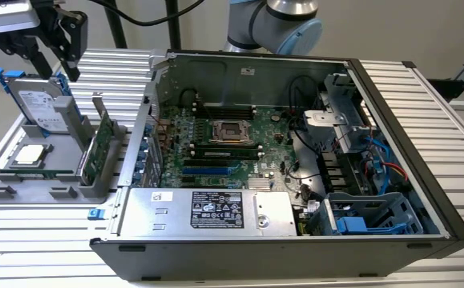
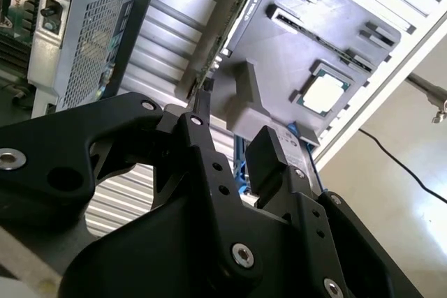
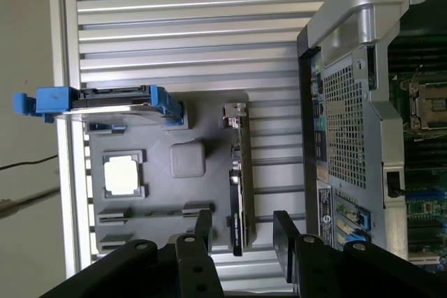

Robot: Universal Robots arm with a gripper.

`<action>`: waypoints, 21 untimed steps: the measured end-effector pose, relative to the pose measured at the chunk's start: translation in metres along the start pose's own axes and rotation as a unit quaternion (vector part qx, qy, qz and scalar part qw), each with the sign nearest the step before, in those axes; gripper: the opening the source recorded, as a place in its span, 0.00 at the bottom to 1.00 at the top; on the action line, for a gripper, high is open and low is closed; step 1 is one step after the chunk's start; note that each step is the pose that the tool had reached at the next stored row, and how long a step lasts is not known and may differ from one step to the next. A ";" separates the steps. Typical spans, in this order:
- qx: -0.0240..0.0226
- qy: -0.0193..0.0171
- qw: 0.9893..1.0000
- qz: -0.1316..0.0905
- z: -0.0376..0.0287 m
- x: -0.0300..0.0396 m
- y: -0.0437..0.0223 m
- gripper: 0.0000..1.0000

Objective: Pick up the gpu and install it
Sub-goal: 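Pick up the gpu and move the gpu toward the slot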

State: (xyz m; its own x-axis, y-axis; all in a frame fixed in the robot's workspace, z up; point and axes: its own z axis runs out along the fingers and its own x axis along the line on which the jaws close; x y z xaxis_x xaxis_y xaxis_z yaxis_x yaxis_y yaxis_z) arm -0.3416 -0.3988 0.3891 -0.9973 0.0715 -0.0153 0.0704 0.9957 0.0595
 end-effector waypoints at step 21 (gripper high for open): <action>0.000 0.000 1.000 0.000 0.0056 -0.0001 -0.0003 1.00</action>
State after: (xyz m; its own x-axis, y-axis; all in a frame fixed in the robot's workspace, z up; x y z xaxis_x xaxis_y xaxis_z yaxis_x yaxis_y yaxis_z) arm -0.3415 -0.3988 0.3834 -0.9973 0.0714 -0.0149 0.0704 0.9957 0.0595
